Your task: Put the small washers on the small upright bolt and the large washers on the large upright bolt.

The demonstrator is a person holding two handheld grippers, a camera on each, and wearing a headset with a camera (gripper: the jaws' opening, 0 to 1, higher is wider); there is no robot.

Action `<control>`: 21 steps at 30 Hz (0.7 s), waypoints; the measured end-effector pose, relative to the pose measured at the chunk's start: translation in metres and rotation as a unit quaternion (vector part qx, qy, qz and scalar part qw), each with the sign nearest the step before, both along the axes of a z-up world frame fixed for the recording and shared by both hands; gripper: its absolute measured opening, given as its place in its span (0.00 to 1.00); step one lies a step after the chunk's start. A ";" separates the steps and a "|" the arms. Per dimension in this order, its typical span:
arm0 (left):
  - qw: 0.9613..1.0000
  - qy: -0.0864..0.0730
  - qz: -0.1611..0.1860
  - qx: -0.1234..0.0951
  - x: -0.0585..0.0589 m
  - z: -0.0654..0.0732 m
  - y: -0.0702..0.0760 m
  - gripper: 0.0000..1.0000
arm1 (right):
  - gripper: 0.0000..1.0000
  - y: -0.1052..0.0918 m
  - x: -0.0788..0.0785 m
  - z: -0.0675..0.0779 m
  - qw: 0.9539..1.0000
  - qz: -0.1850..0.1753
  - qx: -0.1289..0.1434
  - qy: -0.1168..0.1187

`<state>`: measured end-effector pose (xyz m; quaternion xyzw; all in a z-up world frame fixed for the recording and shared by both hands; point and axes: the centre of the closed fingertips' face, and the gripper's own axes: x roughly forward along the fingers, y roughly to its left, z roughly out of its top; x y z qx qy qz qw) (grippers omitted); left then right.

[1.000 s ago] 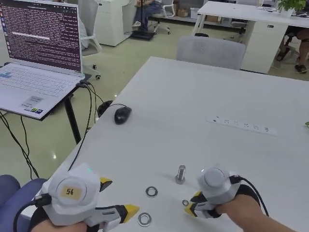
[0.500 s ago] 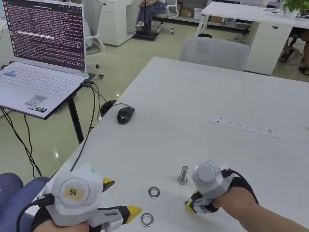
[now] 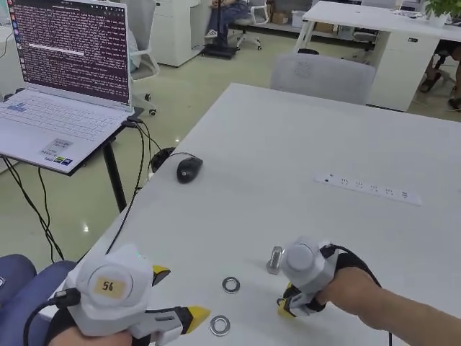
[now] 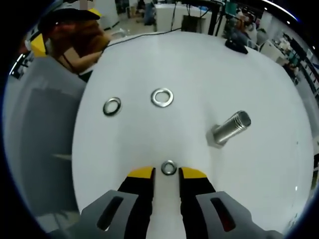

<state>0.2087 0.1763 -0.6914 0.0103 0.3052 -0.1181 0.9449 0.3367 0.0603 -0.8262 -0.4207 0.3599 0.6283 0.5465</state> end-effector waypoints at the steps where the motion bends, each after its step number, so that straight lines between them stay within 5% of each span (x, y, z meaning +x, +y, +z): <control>1: 1.000 0.000 0.000 0.000 0.000 0.000 0.000 0.57 | 0.21 0.000 0.000 0.000 1.000 0.002 -0.001 0.001; 14: 1.000 0.001 0.003 0.000 -0.001 -0.001 0.003 0.57 | 0.15 0.000 0.001 0.000 1.000 0.019 -0.002 -0.004; 21: 1.000 0.001 0.002 0.001 -0.001 -0.001 0.003 0.57 | 0.18 0.001 -0.002 -0.001 0.998 0.057 -0.028 -0.005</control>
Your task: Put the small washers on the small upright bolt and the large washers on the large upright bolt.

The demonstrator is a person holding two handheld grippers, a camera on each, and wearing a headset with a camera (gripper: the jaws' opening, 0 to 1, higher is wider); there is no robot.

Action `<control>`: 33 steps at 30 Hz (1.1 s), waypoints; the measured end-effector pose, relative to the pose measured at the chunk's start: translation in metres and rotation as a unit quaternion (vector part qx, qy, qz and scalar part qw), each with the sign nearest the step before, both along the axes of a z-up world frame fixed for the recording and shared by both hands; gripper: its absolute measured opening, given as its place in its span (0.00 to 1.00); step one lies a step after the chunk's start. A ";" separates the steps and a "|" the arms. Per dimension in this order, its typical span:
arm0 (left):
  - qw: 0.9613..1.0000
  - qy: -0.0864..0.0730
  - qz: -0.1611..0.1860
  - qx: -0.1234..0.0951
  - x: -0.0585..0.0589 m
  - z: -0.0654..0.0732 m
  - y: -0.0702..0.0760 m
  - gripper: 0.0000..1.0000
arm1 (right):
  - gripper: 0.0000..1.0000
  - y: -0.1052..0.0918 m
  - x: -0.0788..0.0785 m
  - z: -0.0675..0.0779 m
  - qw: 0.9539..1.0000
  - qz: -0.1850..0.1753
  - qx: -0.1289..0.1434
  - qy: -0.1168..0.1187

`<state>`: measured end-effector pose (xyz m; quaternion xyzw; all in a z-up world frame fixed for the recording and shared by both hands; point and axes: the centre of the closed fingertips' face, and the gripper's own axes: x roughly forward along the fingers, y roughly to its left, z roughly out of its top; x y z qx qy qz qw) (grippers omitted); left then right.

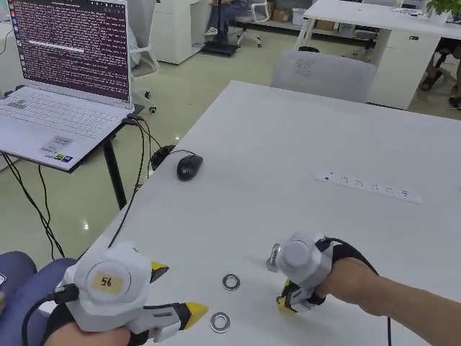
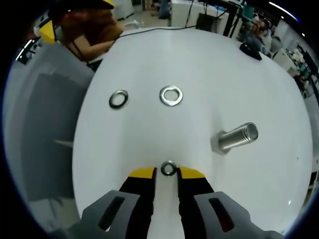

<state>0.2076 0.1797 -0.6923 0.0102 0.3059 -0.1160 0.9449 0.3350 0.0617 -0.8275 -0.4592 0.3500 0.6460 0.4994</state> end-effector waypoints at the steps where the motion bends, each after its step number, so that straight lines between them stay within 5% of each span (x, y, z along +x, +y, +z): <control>1: 1.000 0.000 0.000 0.000 0.000 0.000 0.000 0.57 | 0.18 0.000 -0.001 0.001 1.000 0.001 -0.003 0.000; 16: 1.000 -0.001 0.005 0.001 -0.001 0.001 0.004 0.57 | 0.14 -0.004 -0.004 0.001 1.000 0.000 -0.002 -0.007; 33: 1.000 0.000 0.004 0.001 0.000 0.001 0.003 0.57 | 0.13 -0.014 -0.007 0.021 0.994 -0.090 0.061 0.025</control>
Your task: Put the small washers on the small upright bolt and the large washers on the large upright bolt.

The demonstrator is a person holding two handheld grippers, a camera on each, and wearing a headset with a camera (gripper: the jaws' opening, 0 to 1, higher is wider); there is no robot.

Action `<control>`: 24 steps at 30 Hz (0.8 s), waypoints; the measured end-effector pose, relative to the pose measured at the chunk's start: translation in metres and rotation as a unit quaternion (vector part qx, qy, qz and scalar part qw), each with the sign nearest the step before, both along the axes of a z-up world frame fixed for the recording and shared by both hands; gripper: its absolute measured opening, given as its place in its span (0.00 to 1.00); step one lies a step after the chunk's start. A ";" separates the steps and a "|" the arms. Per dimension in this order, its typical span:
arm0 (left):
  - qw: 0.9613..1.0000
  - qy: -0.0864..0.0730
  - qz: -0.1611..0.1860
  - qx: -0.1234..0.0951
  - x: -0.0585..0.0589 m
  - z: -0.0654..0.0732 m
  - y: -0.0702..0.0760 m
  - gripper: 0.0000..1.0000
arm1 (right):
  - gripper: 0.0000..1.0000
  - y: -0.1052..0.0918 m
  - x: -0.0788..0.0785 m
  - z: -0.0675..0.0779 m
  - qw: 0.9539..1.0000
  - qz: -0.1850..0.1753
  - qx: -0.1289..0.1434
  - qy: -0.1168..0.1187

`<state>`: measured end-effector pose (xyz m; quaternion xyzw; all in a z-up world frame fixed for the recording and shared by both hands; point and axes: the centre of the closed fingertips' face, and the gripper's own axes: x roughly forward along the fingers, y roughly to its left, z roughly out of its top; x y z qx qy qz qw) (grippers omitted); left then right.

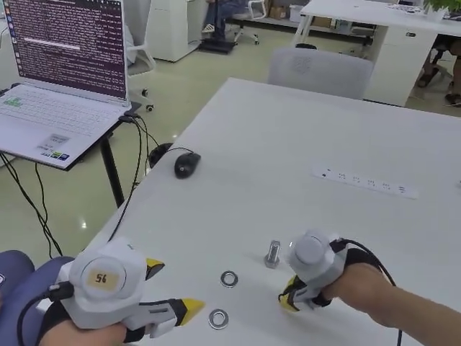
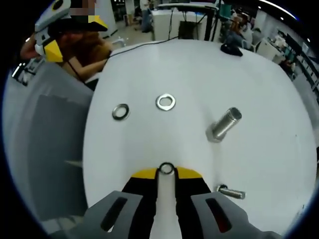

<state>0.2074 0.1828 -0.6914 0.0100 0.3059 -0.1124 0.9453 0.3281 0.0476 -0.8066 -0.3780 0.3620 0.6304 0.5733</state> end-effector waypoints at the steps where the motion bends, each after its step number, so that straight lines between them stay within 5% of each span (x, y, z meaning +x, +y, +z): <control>1: 1.000 0.000 -0.002 0.000 0.001 0.000 -0.001 0.57 | 0.13 -0.003 0.000 0.001 1.000 -0.006 0.002 0.000; 12: 1.000 -0.001 -0.011 -0.001 0.005 0.001 -0.006 0.57 | 0.13 -0.056 0.017 0.008 0.996 -0.092 0.019 -0.005; 24: 1.000 -0.003 -0.014 -0.005 0.009 0.001 -0.007 0.57 | 0.13 -0.115 0.058 0.031 0.982 -0.185 0.037 -0.025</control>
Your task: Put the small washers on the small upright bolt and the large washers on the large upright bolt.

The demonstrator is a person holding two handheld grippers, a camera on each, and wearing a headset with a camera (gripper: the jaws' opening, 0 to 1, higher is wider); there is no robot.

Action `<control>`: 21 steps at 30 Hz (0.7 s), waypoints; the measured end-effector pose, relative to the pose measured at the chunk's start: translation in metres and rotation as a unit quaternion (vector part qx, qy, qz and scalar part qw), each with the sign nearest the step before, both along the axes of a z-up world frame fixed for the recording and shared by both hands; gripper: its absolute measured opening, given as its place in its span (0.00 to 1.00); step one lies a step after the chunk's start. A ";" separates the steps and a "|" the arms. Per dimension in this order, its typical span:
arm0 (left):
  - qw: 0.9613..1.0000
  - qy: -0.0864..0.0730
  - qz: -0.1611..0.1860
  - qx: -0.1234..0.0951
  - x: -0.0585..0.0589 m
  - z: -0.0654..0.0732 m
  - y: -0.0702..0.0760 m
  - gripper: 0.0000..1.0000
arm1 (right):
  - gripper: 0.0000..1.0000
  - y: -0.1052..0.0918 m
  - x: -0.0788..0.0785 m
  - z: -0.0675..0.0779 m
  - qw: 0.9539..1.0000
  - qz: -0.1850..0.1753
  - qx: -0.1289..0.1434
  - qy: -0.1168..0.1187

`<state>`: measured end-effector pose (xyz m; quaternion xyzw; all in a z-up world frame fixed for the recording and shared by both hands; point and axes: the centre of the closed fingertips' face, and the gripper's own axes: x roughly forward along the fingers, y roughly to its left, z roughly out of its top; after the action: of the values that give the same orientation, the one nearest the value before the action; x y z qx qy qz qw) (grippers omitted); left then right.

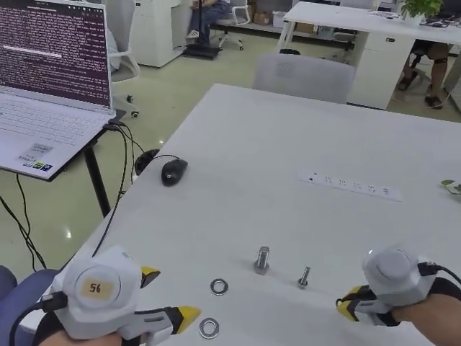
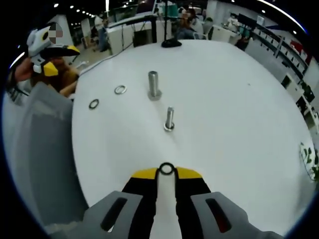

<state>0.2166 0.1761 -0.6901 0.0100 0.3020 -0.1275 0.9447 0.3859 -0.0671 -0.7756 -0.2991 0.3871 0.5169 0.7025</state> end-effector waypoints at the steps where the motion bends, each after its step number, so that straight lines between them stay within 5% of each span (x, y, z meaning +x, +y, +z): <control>1: 1.000 0.000 -0.001 0.000 0.001 0.000 -0.001 0.57 | 0.13 -0.002 0.003 0.003 1.000 -0.003 0.001 -0.002; 11: 1.000 0.000 -0.005 0.001 0.002 0.000 -0.002 0.57 | 0.13 0.008 0.022 0.022 1.000 0.007 0.005 -0.022; 21: 1.000 0.001 -0.003 0.001 0.001 0.000 -0.003 0.57 | 0.13 0.049 0.026 0.032 0.995 0.091 -0.010 -0.036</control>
<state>0.2179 0.1736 -0.6902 0.0116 0.3031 -0.1301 0.9440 0.4116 -0.0180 -0.7434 -0.3588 0.3376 0.5639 0.6628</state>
